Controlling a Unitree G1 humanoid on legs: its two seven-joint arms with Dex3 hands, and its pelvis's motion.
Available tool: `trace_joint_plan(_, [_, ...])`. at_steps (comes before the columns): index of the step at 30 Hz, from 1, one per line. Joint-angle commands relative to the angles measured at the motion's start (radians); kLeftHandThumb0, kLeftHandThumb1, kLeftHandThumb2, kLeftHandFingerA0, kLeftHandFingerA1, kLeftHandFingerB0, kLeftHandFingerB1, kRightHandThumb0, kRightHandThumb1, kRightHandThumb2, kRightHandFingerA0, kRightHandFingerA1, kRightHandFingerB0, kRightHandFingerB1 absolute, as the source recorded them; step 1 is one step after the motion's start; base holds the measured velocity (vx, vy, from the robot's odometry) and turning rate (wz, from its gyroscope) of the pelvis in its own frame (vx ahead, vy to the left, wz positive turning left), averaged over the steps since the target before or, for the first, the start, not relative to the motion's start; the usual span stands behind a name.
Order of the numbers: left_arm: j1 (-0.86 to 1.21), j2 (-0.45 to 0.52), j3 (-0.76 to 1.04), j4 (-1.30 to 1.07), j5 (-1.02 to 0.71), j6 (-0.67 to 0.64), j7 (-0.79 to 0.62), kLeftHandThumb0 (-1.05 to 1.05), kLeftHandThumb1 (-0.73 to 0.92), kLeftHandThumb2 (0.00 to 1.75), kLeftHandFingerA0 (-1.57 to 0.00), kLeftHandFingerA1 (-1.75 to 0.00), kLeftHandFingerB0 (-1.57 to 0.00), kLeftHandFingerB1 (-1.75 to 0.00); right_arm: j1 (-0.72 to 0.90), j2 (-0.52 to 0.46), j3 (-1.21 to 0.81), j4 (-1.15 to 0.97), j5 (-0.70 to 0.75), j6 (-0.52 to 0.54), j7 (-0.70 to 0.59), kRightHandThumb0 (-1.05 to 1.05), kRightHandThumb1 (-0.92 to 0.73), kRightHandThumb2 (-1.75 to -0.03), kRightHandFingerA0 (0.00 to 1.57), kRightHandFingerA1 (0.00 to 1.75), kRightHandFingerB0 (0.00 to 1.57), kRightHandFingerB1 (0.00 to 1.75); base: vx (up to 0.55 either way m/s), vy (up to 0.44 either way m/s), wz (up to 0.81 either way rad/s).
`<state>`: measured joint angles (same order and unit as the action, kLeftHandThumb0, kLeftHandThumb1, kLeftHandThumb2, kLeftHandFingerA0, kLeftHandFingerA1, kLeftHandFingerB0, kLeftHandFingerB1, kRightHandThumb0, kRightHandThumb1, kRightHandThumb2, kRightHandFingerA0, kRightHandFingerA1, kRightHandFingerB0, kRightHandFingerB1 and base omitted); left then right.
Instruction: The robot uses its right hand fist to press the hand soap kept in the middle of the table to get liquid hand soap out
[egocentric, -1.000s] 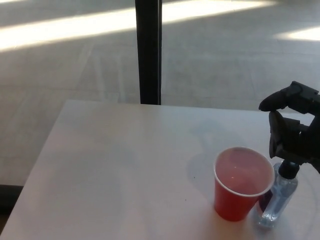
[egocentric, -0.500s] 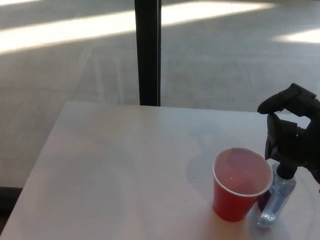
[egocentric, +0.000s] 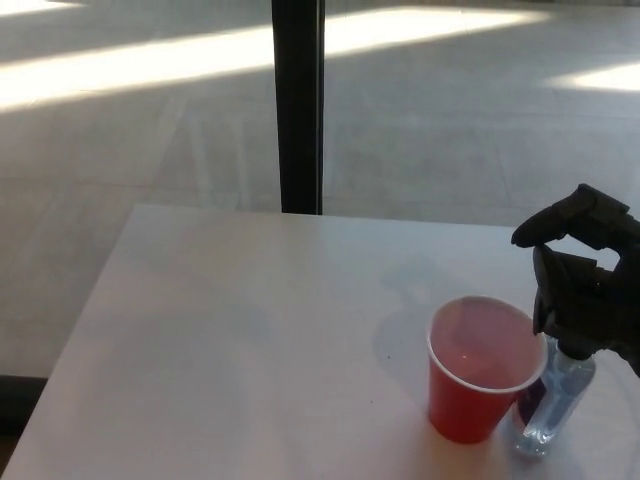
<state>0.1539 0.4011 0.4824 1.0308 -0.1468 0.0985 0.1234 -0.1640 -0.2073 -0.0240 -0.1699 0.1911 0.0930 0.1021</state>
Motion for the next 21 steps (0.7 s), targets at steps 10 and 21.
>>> trace_joint_plan(10, [-0.003, 0.02, -0.006, -0.001, -0.003, 0.006, 0.016, -0.21, 0.51, 1.04, -0.81, -0.95, -0.56, -0.8, 0.109, 0.032, 0.037, 0.096, -0.042, 0.048, -0.003, -0.3, -0.69, -0.94, 0.93, 1.75, 0.73, 1.48, 0.0, 0.0, 0.0])
trace_joint_plan(21, [0.003, 0.014, 0.002, 0.006, -0.014, 0.011, 0.022, -0.21, 0.53, 1.03, -0.8, -0.96, -0.53, -0.8, 0.091, 0.083, 0.028, 0.058, 0.015, 0.054, 0.015, -0.34, -0.73, -0.8, 0.99, 1.75, 0.68, 1.58, 0.0, 0.0, 0.0])
